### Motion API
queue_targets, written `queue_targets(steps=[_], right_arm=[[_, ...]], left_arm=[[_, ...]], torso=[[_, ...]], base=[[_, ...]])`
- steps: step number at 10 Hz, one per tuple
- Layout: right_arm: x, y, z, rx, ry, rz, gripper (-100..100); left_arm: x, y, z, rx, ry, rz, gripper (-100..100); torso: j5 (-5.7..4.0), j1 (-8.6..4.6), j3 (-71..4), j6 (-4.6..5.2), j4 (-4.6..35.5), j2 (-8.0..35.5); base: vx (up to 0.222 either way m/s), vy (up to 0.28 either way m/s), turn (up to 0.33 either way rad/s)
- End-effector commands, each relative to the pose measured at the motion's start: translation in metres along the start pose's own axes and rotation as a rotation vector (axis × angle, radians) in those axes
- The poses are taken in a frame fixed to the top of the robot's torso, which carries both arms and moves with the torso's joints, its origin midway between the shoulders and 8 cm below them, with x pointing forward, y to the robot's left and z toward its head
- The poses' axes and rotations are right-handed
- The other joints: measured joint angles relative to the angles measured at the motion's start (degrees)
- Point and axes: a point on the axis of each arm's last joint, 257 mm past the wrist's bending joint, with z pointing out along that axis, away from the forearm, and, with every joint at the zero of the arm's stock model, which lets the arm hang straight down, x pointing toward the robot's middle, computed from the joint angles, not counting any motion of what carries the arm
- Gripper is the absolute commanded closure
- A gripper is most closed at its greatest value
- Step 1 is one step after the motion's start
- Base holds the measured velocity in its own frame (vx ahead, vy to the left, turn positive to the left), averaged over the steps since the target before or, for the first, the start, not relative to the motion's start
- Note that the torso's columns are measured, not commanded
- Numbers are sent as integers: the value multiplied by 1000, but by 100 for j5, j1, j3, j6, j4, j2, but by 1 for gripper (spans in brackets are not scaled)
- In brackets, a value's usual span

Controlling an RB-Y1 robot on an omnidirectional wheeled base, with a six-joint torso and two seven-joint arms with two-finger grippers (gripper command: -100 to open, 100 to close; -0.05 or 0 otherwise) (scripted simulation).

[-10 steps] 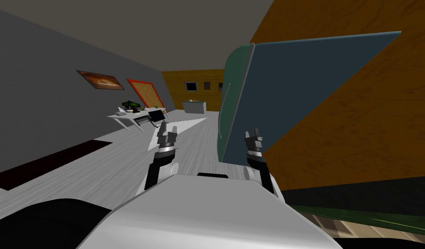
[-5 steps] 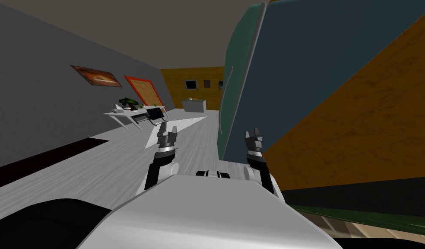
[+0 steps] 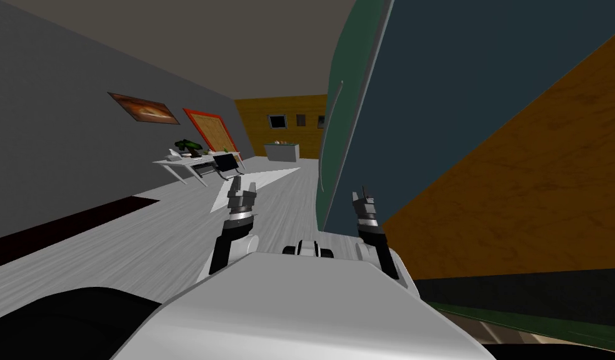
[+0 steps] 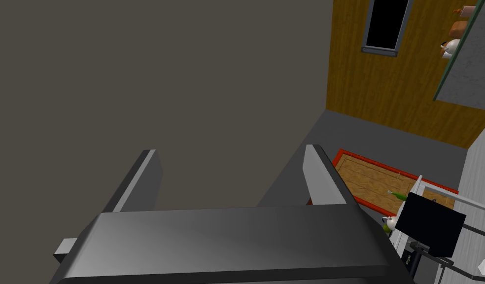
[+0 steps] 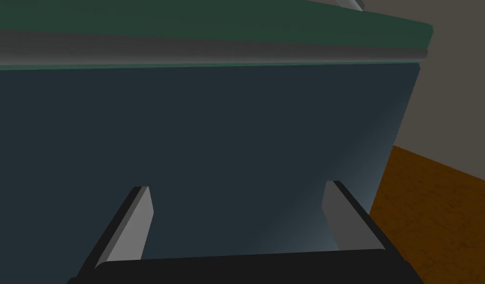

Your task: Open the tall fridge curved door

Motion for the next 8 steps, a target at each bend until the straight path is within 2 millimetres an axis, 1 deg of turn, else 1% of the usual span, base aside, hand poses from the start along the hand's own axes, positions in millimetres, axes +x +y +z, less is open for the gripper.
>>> queue_targets(steps=[1, 2, 3, 4, 5, 6, 7, 8], right_arm=[[7, -22, -3, 67, 50, -111, -100], [8, -22, -3, 68, 56, -128, -100], [9, -32, -6, 97, 72, -174, -100], [10, -32, -6, 97, 75, -184, -100], [11, -42, -8, 127, 88, -231, -100], [12, -42, -8, 127, 92, -243, -100], [12, -52, -11, 159, 104, -291, -100], [13, -53, -11, 159, 109, -306, -100]], left_arm=[[0, 0, 0, 0, 0, 0, 0], [0, 0, 0, 0, 0, 0, 0], [0, 0, 0, 0, 0, 0, 0], [0, 0, 0, 0, 0, 0, 0], [0, 0, 0, 0, 0, 0, 0], [0, 0, 0, 0, 0, 0, 0], [0, 0, 0, 0, 0, 0, 0], [0, 0, 0, 0, 0, 0, 0]], torso=[[0, 0, 0, 0, 2, 2], [0, 0, 0, 0, 2, 2], [-1, -6, 2, 2, 3, 7], [-2, -6, 2, 0, 4, 7], [-2, -6, 3, 0, 4, 9], [-1, -3, 2, 0, 4, 6], [-1, -4, 2, 1, 3, 6], [-1, -2, 0, 0, 3, 3]], base=[[35, 32, 67], [29, 19, 16], [32, 17, 37], [22, 13, 24], [24, 16, 55], [20, 14, 27], [27, 21, 54], [23, 16, 31]])
